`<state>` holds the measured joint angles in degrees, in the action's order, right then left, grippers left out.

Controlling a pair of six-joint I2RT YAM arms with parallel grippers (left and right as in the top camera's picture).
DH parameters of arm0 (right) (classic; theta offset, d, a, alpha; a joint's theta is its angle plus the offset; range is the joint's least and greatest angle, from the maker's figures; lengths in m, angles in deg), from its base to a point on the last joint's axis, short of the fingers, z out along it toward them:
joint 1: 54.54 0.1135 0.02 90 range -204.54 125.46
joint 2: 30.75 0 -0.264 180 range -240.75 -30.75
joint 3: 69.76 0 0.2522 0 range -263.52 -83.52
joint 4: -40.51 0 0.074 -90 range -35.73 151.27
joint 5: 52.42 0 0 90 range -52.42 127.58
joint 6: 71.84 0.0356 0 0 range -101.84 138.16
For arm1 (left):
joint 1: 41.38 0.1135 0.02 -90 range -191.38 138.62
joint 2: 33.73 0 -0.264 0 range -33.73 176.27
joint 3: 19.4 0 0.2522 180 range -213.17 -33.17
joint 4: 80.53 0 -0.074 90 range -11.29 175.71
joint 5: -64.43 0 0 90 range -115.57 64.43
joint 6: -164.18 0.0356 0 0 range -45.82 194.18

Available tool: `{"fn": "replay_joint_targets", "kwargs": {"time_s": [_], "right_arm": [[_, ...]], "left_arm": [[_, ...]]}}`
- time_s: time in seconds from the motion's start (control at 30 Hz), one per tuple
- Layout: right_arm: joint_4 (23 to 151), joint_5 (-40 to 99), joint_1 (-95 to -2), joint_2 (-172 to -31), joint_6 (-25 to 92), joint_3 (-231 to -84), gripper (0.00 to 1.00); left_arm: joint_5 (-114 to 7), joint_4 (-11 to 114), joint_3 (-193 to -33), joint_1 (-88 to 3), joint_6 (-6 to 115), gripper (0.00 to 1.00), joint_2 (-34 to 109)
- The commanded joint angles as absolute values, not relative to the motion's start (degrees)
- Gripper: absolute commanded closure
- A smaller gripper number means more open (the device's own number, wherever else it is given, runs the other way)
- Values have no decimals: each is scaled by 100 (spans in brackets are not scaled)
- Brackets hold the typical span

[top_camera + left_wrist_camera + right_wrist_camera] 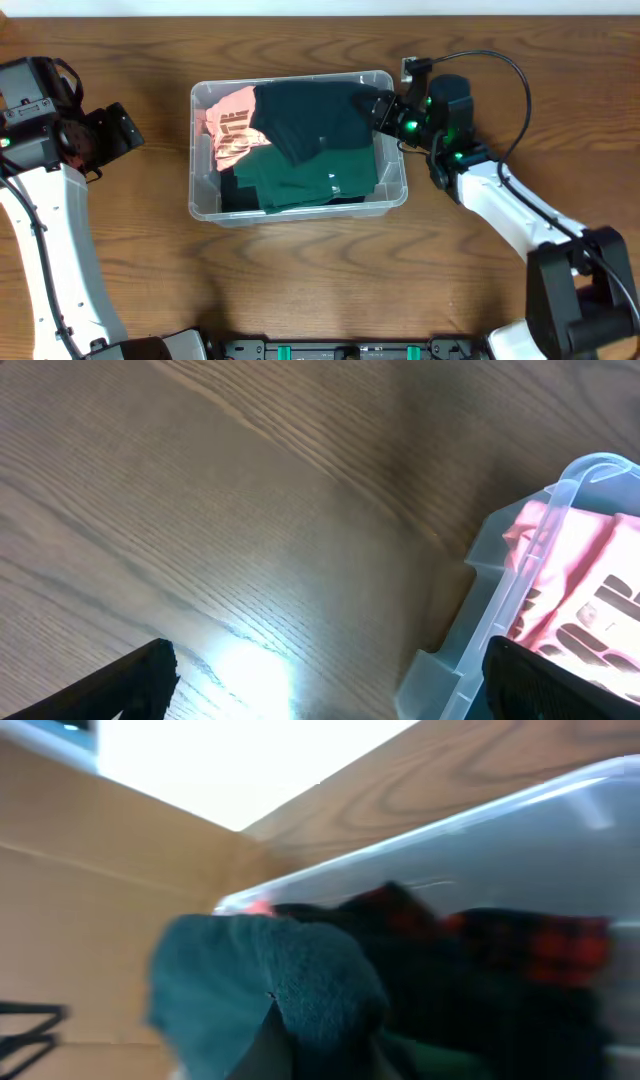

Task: Pack container
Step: 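Carry the teal garment with the right gripper into the bin, then push the teal garment down into the bin with the right gripper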

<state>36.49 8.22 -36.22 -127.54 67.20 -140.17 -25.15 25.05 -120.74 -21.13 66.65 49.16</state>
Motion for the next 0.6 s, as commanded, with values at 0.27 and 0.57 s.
{"fn": "replay_joint_targets", "kwargs": {"time_s": [0.27,0.57], "right_arm": [[3623,1005,-4234,-12931,5555,-14170,63],[3037,-243,-4470,-12335,5712,-14205,46]], "left_arm": [[-2467,2489,-12067,-2086,6617,2,4933],[-2467,2487,-12067,-2086,6617,2,4933]]}}
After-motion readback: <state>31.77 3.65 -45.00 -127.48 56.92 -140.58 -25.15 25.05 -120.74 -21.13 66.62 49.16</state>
